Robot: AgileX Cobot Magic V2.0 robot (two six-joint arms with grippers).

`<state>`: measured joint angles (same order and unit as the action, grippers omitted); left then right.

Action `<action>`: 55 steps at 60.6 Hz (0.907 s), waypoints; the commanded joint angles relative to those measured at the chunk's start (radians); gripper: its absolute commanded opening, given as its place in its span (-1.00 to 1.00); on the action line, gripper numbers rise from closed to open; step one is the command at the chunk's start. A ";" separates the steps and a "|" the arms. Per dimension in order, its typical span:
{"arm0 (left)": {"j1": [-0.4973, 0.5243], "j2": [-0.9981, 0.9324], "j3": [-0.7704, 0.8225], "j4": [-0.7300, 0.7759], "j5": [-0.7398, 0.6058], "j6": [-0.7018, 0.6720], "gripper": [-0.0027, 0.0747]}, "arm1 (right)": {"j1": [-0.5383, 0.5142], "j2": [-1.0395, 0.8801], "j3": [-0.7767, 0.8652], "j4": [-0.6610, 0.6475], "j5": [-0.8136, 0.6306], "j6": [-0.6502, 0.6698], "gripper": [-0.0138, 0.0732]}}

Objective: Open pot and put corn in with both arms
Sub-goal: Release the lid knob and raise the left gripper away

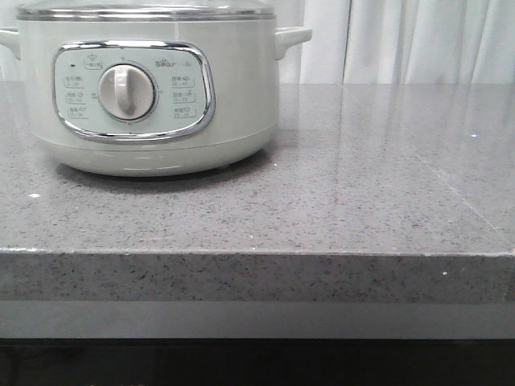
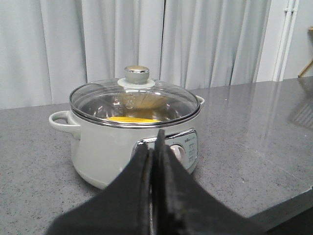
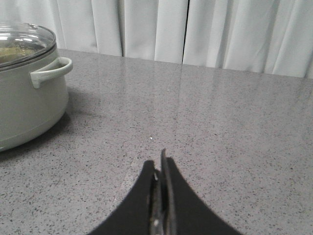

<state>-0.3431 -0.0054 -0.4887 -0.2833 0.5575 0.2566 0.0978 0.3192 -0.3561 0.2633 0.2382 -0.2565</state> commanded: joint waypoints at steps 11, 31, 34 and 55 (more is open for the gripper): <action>-0.002 0.008 -0.023 -0.020 -0.078 0.004 -0.98 | 0.001 0.007 -0.027 0.003 -0.073 -0.008 -0.84; -0.001 0.006 0.029 0.204 -0.138 -0.250 -0.98 | 0.001 0.007 -0.027 0.003 -0.073 -0.008 -0.84; 0.008 0.006 0.047 0.217 -0.152 -0.250 -0.98 | 0.001 0.007 -0.027 0.003 -0.073 -0.008 -0.84; 0.270 -0.024 0.198 0.237 -0.200 -0.250 -0.98 | 0.001 0.007 -0.027 0.003 -0.072 -0.008 -0.84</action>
<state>-0.1246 -0.0054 -0.3035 -0.0469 0.4496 0.0160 0.0978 0.3192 -0.3561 0.2633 0.2382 -0.2565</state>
